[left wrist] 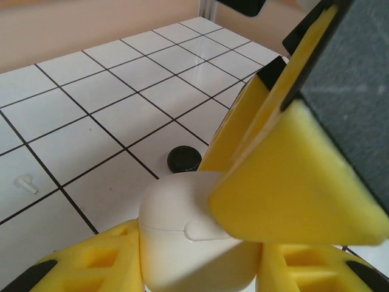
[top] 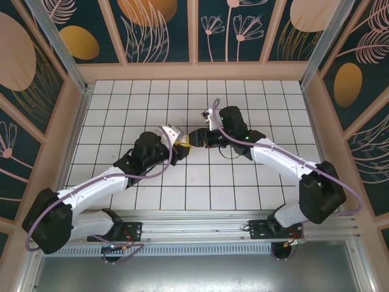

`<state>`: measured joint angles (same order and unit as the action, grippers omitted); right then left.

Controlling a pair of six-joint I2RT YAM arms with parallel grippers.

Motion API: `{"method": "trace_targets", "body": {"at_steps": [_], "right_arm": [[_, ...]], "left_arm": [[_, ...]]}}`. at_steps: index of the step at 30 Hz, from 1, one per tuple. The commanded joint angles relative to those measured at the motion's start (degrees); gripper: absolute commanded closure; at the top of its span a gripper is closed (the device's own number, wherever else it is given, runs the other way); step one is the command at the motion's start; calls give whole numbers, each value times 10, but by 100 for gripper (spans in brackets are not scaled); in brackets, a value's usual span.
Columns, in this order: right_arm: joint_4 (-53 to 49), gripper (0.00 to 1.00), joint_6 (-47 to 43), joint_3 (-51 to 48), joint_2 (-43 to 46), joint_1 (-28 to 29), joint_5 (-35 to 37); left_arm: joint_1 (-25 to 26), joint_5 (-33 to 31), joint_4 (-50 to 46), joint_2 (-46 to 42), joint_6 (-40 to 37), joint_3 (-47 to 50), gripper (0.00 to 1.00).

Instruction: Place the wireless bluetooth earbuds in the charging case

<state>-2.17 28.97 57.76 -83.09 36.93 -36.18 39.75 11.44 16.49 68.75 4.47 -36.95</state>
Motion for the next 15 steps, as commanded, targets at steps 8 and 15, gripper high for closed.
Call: {"method": "trace_targets", "body": {"at_steps": [8, 15], "right_arm": [[-52, 70, -56, 43, -17, 3, -48], [-69, 87, -91, 70, -16, -12, -56]], "left_arm": [[0, 23, 5, -9, -28, -19, 67], [0, 31, -7, -13, -14, -31, 52]]}}
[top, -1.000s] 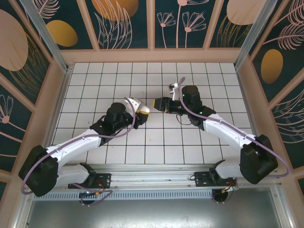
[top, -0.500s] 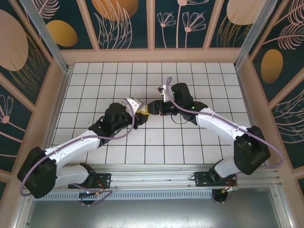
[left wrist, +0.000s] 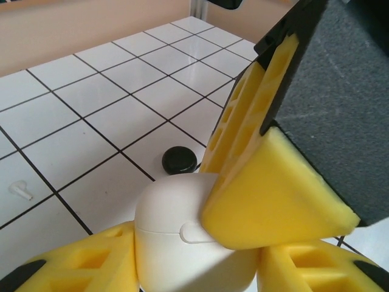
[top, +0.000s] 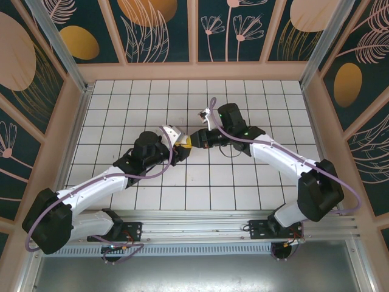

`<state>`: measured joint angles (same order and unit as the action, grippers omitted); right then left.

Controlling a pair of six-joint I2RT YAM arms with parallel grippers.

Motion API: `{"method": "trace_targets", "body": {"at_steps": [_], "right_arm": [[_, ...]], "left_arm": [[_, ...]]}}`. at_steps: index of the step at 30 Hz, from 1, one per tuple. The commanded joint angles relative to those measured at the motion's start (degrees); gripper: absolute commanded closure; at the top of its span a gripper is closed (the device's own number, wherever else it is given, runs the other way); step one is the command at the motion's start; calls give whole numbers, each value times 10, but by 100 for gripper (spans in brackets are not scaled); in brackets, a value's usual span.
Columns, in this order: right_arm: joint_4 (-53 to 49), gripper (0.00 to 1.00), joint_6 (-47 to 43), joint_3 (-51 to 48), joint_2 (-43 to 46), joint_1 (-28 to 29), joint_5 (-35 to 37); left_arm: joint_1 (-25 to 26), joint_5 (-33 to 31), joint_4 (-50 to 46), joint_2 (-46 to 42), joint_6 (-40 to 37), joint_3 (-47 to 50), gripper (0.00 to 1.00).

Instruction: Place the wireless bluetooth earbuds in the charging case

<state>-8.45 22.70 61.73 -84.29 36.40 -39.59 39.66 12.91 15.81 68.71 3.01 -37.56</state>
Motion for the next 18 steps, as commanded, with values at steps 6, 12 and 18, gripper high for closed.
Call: {"method": "trace_targets", "body": {"at_steps": [6, 12, 18], "right_arm": [[-76, 91, -107, 68, 0, -43, -23], [-169, 93, -223, 112, 23, -91, -55], [-235, 93, -309, 141, 49, -93, -64]], "left_arm": [[0, 2, -35, -34, 11, -48, 34], [-47, 153, -44, -31, 51, -78, 27], [-78, 299, 74, -26, 57, -49, 27]]}}
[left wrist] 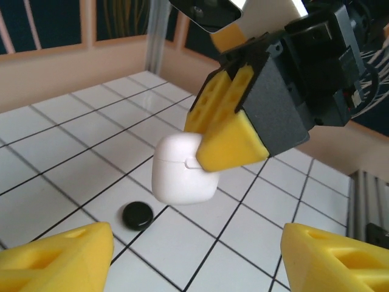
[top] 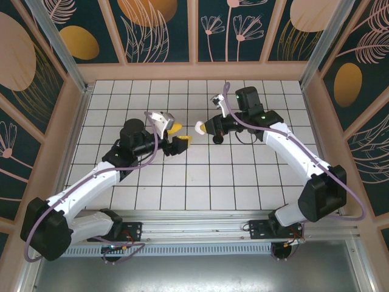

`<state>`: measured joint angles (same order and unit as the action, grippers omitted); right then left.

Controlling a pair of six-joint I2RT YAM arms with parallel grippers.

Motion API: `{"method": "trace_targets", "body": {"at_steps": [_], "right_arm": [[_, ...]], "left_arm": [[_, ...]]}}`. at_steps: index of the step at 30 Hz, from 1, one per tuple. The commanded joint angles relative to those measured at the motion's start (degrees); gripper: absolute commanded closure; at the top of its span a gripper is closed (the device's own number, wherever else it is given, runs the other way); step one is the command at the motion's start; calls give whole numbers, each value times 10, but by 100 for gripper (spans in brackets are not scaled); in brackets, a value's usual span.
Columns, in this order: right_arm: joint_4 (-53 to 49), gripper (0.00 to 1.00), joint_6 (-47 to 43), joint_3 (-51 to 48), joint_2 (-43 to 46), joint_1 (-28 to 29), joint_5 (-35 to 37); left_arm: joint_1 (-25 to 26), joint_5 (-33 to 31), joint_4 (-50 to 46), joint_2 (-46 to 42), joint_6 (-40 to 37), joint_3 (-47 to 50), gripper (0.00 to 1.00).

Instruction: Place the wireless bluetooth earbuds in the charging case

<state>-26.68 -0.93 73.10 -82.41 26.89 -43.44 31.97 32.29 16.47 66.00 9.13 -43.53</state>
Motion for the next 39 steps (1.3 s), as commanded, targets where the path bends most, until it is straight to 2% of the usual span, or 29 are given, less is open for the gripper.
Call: {"method": "trace_targets", "body": {"at_steps": [1, 4, 7, 11, 14, 19, 30, 34, 39], "right_arm": [[-56, 93, -82, 27, 36, 1, -29], [-49, 93, -99, 21, 56, 1, -58], [-36, 93, -102, 16, 71, 2, -85], [-18, 93, -96, 15, 84, 2, -111], [-17, 93, -87, 15, 83, 7, -109], [-21, 93, -85, 15, 83, 17, -111], [-16, 93, -83, 11, 74, 25, -111], [-25, 93, -91, 12, 74, 25, -108], [-27, 93, -93, 11, 75, 26, -116]], "left_arm": [[-1, 122, 78, 2, -15, 13, 27], [-4, 134, 70, 15, -14, -1, 26], [-14, 186, 60, 49, 6, -32, 28], [-15, 217, 89, 74, 21, -35, 28], [-16, 232, 123, 83, 37, -33, 28], [-16, 271, 147, 109, 68, -51, 34], [-16, 293, 168, 123, 100, -60, 49], [-17, 285, 156, 119, 99, -62, 45], [-19, 289, 158, 123, 108, -62, 45]]}}
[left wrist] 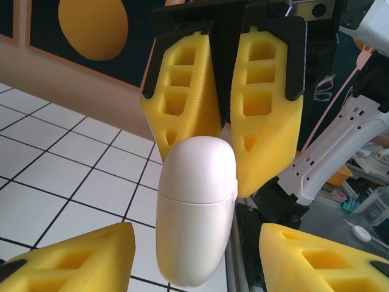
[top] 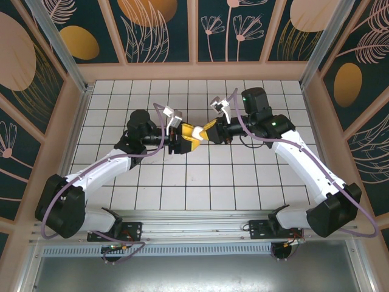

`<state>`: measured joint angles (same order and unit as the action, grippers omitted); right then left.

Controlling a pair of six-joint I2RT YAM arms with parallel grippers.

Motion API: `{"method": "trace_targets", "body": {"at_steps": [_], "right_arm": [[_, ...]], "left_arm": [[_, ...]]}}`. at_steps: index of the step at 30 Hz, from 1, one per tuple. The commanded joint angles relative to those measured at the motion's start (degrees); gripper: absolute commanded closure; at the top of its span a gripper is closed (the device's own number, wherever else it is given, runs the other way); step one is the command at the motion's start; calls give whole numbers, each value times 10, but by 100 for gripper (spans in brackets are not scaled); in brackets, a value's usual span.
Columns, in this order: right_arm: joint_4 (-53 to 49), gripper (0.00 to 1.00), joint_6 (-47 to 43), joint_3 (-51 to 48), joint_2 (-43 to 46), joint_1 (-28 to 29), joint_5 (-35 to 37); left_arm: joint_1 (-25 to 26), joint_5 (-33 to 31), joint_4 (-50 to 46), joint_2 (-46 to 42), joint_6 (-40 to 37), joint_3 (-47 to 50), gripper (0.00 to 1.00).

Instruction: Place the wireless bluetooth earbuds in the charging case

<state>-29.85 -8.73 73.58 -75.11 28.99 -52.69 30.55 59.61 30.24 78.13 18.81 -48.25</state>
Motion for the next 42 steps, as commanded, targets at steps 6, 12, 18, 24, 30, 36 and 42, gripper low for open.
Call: {"method": "trace_targets", "body": {"at_steps": [6, 12, 18, 24, 30, 36, 42], "right_arm": [[2, 93, -18, 5, 0, 5, -26], [1, 93, -18, 3, -2, 6, -33], [3, 93, -18, -1, -7, 8, -35], [0, 93, -19, -4, -14, 12, -36], [5, 93, -16, -2, -9, 12, -37], [10, 94, -14, 0, -7, 11, -37], [11, 94, -12, 0, -7, 11, -37]], "left_arm": [[-7, 29, 39, 5, 30, -15, 48], [-9, 35, 42, 9, 34, -16, 54], [-10, 33, 56, 6, 43, -9, 56], [-10, 25, 63, -4, 45, -1, 54], [-10, 34, 56, -1, 43, 0, 63], [-10, 35, 46, 0, 36, 4, 72], [-10, 31, 34, -2, 34, 5, 73]]}}
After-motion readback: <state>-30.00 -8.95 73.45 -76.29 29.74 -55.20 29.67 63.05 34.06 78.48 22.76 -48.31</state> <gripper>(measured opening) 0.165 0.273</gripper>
